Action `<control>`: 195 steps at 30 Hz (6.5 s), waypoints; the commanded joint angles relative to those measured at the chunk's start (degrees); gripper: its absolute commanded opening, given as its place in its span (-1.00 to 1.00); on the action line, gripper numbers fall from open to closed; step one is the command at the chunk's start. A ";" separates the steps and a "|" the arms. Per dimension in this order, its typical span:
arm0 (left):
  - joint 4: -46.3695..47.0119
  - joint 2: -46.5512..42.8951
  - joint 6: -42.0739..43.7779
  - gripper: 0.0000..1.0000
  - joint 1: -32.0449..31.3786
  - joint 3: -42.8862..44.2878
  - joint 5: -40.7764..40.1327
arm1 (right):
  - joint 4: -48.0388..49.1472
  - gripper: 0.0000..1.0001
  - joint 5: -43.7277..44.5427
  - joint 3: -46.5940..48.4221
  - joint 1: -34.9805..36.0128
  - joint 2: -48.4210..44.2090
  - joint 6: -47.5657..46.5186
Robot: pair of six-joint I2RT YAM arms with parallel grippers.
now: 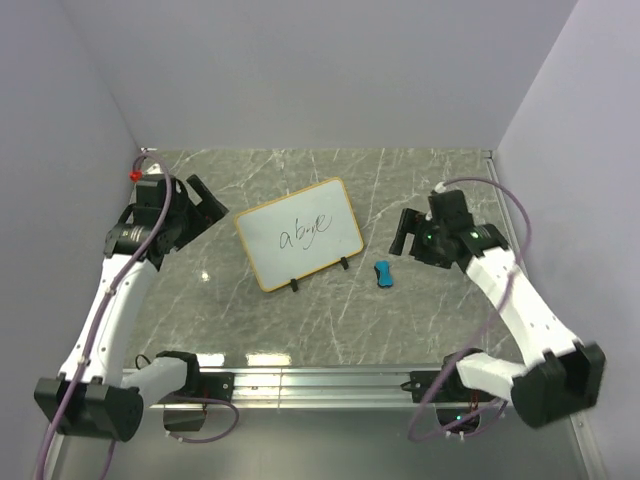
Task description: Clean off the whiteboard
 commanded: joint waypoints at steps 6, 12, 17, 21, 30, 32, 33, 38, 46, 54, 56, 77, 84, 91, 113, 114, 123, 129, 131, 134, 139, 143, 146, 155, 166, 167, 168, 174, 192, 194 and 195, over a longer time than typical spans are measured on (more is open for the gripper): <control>-1.53 -10.09 4.75 0.86 -2.63 -4.70 0.86 | 0.16 0.92 2.76 2.85 0.18 15.90 -2.04; -3.37 -13.87 4.93 0.61 -4.48 -9.01 0.86 | 2.54 0.82 0.12 4.69 1.85 23.29 -2.39; -4.69 -15.98 5.19 0.40 -5.54 -10.33 -0.98 | 3.42 0.74 0.65 5.66 4.66 27.69 -2.31; -5.49 -17.03 5.19 0.41 -5.62 -10.86 -1.59 | 3.77 0.67 1.53 6.10 5.90 30.68 -1.69; -7.51 -17.82 5.28 0.41 -5.80 -10.34 -2.65 | 5.26 0.47 3.46 6.54 5.99 35.17 -2.74; -7.86 -17.83 5.28 0.41 -5.80 -10.25 -2.83 | 5.26 0.40 3.55 7.15 6.07 36.40 -2.92; -8.04 -17.74 5.28 0.41 -5.80 -10.16 -2.83 | 5.18 0.34 3.55 7.33 5.99 36.66 -2.92; -8.13 -17.74 5.10 0.41 -5.80 -10.16 -2.83 | 5.53 0.15 4.78 7.77 5.99 38.33 -2.92; -7.60 -17.65 5.01 0.42 -5.80 -10.77 -3.00 | 6.49 -0.26 5.04 7.16 6.07 40.01 -2.83; -5.93 -17.21 4.93 0.42 -5.71 -12.62 -2.92 | 4.39 -1.00 5.66 7.86 6.07 38.95 -2.74; -4.44 -17.12 4.93 0.41 -5.80 -13.58 -2.39 | 3.86 -1.00 5.14 7.95 5.99 37.64 -2.48; 37.02 -5.71 8.00 0.30 -4.75 -26.23 10.18 | -8.35 -1.00 2.67 8.83 7.22 14.79 0.51; 47.66 -0.96 7.56 0.23 1.40 -30.02 17.46 | -13.63 -1.00 4.77 10.76 7.30 10.57 -0.81; 64.61 3.96 3.44 0.20 2.90 -35.12 30.64 | -15.48 -1.00 5.22 11.55 7.30 9.95 -1.60; 80.29 14.07 -2.54 -0.53 2.37 -43.38 37.17 | -11.88 -1.00 0.83 21.83 12.65 19.17 -1.25; 80.29 14.25 -2.46 -0.59 2.37 -43.47 36.99 | -11.61 -1.00 0.74 23.66 13.36 20.74 -1.16; 80.03 14.69 -0.70 -0.99 0.18 -46.11 32.95 | -9.77 -1.00 -1.63 39.65 22.15 35.86 0.77; 79.24 13.64 0.88 -0.99 -2.63 -47.95 29.08 | -9.07 -1.00 -4.35 52.92 25.94 48.41 3.32; 79.06 13.03 1.23 -0.99 -3.25 -48.30 28.12 | -8.89 -1.00 -5.41 56.36 26.46 52.90 4.63; 77.92 12.15 1.59 -0.99 -3.69 -48.30 27.32 | -8.89 -1.00 -5.42 62.69 26.90 56.69 6.65; 75.73 11.35 2.20 -0.99 -3.69 -47.17 27.32 | -7.75 -1.00 -4.36 67.19 26.82 61.45 9.03; 74.76 11.18 2.38 -0.99 -3.87 -46.81 27.58 | -5.73 -1.00 -3.31 63.77 26.82 61.72 10.96; 73.53 10.74 2.64 -0.99 -3.87 -46.46 27.23 | -2.57 -1.00 -2.60 58.06 26.82 60.67 12.28; 72.21 11.35 2.99 -0.99 -3.87 -44.88 27.93 | 3.32 -1.00 -0.32 36.62 26.82 54.43 11.85; 71.77 12.76 3.08 -0.99 -3.87 -43.82 27.94 | 4.83 -1.00 0.21 31.31 26.82 52.75 11.94; 71.94 12.85 3.08 -0.99 -3.87 -43.82 28.11 | 3.78 -1.00 0.21 34.37 26.82 53.36 11.85; 71.94 12.93 3.08 -0.99 -3.87 -43.82 27.94 | 3.33 -1.00 0.21 35.97 26.82 53.63 11.76; 72.12 13.55 3.26 -0.99 -3.95 -43.65 27.93 | 2.36 -1.00 -0.58 48.54 26.82 55.56 11.85; 70.89 13.38 3.78 -0.99 -4.22 -43.47 26.88 | 0.77 -1.00 3.55 41.10 22.95 56.98 12.99; 70.80 13.73 3.78 -0.99 -4.22 -43.30 26.88 | 2.79 -1.00 3.55 35.13 23.04 54.69 12.81; 70.80 13.73 3.70 -0.99 -4.30 -43.30 26.88 | 3.50 -1.00 3.55 33.19 23.04 53.81 12.81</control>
